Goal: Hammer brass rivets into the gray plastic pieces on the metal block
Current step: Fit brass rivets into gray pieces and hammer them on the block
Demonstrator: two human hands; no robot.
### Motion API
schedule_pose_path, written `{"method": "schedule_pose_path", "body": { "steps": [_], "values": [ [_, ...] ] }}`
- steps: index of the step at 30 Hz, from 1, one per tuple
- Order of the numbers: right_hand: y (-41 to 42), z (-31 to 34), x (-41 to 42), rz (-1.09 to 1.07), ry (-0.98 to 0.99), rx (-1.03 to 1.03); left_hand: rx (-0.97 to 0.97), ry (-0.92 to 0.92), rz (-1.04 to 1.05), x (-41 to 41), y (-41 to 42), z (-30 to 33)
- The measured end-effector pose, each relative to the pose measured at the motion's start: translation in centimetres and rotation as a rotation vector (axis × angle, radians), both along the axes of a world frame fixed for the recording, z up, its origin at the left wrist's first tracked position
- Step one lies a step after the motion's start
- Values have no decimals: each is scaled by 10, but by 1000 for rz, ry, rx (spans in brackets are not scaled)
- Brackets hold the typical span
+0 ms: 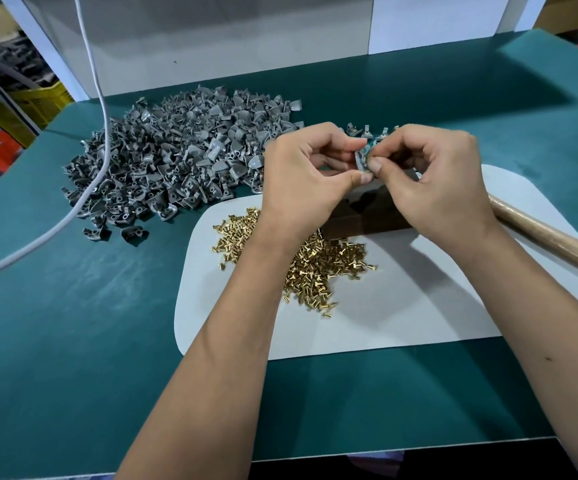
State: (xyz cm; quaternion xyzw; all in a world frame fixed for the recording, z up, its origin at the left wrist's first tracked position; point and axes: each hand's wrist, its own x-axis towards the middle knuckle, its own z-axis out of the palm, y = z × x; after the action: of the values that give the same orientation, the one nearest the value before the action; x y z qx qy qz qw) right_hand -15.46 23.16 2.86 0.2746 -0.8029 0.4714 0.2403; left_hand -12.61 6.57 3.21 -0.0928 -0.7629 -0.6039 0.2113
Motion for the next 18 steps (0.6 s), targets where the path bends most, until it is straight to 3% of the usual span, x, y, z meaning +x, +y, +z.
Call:
{"method": "schedule_pose_path", "body": {
  "steps": [6,12,16,18],
  "values": [
    [8,2,-6,15,101,147,-8,-18,26,-2,0,-2],
    [12,3,-9,22,75,226,-263,-56,121,-5,-6,-9],
    [28,0,-21,-286,-66,231,-310,-171,99,-8,-15,-13],
    [43,-3,-30,-520,-208,351,-289,-194,80,-8,-18,-14]
  ]
}}
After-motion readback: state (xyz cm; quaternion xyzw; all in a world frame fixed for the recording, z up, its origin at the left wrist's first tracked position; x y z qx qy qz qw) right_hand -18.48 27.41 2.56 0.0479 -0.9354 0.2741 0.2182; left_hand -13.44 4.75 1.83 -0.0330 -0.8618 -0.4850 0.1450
